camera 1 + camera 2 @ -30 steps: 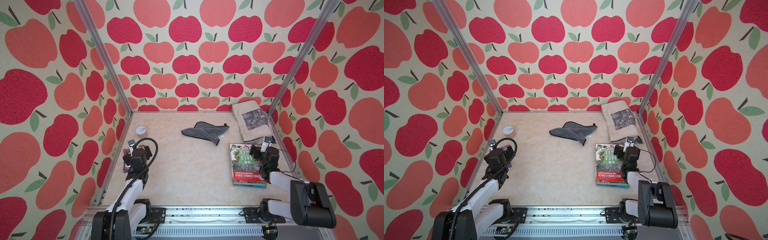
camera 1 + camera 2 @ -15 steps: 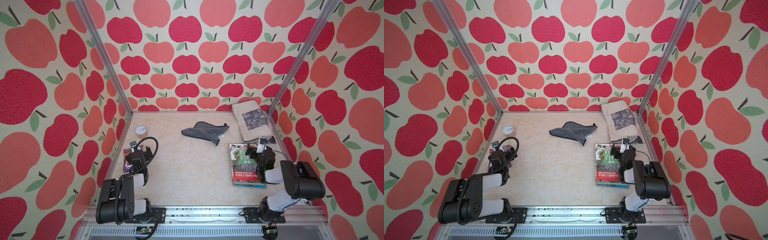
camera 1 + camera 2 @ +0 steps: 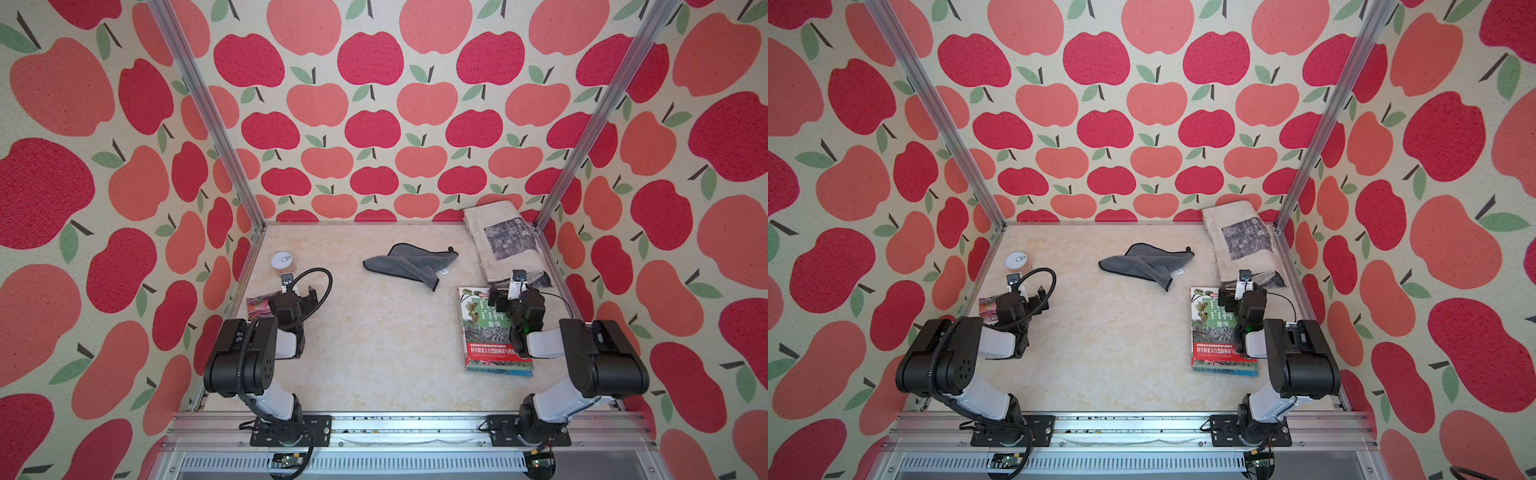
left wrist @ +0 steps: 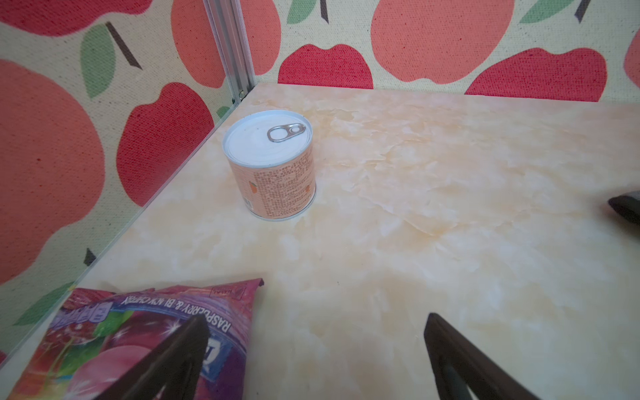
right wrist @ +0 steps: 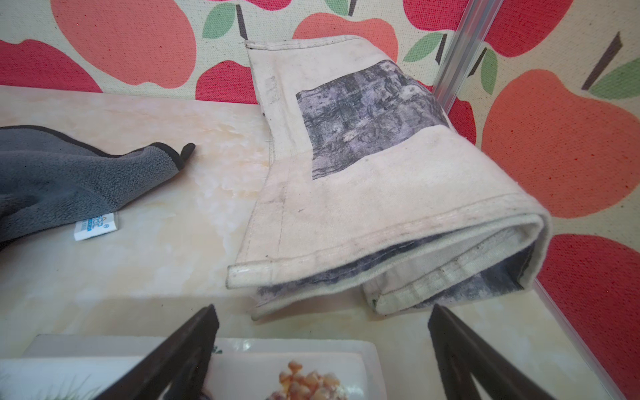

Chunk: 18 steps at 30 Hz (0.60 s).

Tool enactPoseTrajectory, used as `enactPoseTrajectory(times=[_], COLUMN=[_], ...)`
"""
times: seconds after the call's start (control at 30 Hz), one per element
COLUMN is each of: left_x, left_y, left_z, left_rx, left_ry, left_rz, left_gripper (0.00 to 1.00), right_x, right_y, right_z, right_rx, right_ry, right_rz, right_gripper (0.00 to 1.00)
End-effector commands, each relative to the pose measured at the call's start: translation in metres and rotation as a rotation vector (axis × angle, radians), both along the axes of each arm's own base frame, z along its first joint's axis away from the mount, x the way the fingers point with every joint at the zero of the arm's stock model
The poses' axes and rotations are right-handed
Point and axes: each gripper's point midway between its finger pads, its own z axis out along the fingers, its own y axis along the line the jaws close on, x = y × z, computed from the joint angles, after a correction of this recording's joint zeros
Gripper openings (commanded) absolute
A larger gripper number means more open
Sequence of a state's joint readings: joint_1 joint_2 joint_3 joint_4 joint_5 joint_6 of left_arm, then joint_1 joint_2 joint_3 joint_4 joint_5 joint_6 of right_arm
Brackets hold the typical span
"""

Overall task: Wipe the cover of the book
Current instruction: Reset both arms

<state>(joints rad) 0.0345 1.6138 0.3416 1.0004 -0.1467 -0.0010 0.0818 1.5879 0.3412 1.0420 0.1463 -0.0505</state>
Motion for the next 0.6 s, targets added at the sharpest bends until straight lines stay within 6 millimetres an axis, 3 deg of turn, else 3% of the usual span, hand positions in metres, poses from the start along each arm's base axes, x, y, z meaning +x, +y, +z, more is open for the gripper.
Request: enactPoseTrajectory(times=[0.0,0.57], left_x=[0.0065,0.0062], left_y=[0.0004,0.0009], left_z=[0.0099,0.0094], left_rx=[0.02,0.018], left_ry=[-0.033,-0.032], left_rz=[-0.005,-0.003], left_gripper=[0.99,0.99], right_x=[-0.0006,0.0036], right_y=[0.0103,0.0047], right_z=[-0.0019,-0.0038], right_rx=[-0.036,0.066], right_ry=[0.005,0.037], right_rz=[0.053,0.098], right_gripper=[0.99,0.99])
